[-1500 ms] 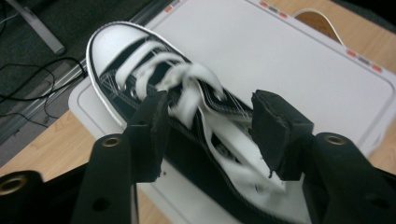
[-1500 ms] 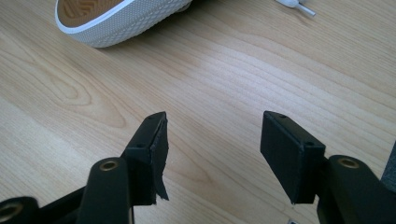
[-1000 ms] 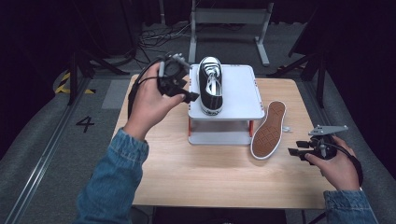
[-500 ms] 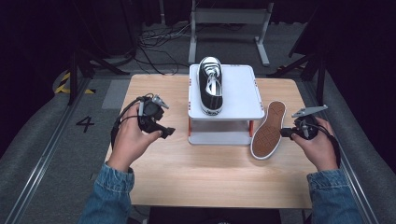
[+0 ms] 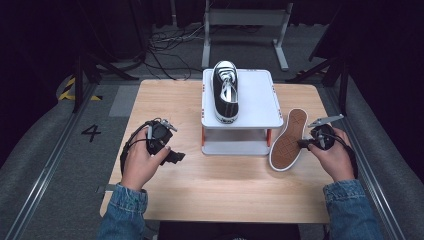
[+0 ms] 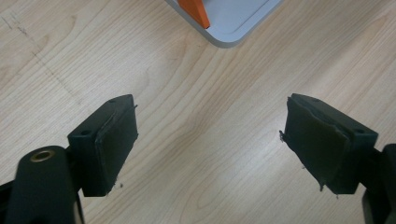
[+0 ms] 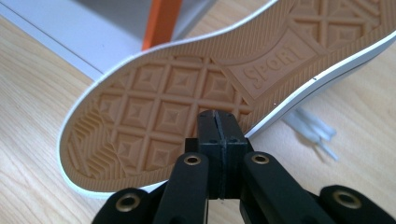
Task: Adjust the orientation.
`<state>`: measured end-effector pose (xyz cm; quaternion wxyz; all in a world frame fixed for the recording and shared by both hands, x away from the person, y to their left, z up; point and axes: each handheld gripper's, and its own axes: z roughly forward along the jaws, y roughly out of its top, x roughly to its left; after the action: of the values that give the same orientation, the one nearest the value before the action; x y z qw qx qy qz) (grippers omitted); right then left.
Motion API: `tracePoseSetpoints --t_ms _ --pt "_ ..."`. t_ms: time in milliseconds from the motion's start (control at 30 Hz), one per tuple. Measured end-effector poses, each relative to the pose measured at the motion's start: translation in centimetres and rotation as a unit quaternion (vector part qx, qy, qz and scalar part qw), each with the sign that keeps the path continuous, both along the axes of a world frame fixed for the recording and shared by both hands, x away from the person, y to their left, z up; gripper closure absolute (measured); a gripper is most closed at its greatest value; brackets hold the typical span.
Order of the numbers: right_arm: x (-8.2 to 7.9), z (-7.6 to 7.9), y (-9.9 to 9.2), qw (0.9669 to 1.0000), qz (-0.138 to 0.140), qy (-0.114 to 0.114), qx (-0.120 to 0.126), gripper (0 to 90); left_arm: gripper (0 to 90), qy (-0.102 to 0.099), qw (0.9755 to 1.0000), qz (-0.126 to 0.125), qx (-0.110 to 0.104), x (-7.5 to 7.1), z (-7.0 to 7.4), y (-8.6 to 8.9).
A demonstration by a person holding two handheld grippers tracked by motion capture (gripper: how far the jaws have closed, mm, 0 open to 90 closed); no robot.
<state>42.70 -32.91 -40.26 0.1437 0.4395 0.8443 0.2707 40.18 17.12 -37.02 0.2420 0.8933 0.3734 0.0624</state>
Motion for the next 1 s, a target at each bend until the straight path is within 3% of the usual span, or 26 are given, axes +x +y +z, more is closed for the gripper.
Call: tracePoseSetpoints --t_ms 100,233,400,500,600,867,1000 --pt "-0.2 -0.8 -0.7 0.9998 -0.007 0.014 -0.010 90.0 17.3 -0.001 0.9999 -0.001 0.012 0.1 -0.3 -0.3" --pt "-0.3 -2.5 -1.9 0.9983 -0.031 0.040 -0.028 90.0 17.8 0.005 0.9999 -0.007 0.008 0.3 -0.5 -0.4" --pt "-0.7 -2.9 -2.8 0.9977 -0.047 0.044 -0.019 90.0 17.8 0.010 0.9995 0.017 0.025 1.1 -1.5 -0.1" --pt "-0.9 -2.9 -2.8 0.9977 -0.048 0.041 -0.022 88.3 17.8 0.015 0.9994 0.023 0.018 1.4 -1.9 0.1" --pt "-0.9 -2.5 -2.9 0.9982 -0.044 0.039 -0.009 85.3 17.8 0.016 0.9993 0.023 0.024 1.4 -2.2 0.3" --pt "-1.2 2.6 -1.4 0.9987 -0.026 -0.043 0.004 85.0 21.0 0.019 0.9989 0.019 0.038 0.4 -2.5 1.0" --pt "-0.8 3.6 0.2 0.9981 0.004 -0.057 0.024 83.8 23.0 0.037 0.9976 0.022 0.055 -0.3 -2.8 1.4"
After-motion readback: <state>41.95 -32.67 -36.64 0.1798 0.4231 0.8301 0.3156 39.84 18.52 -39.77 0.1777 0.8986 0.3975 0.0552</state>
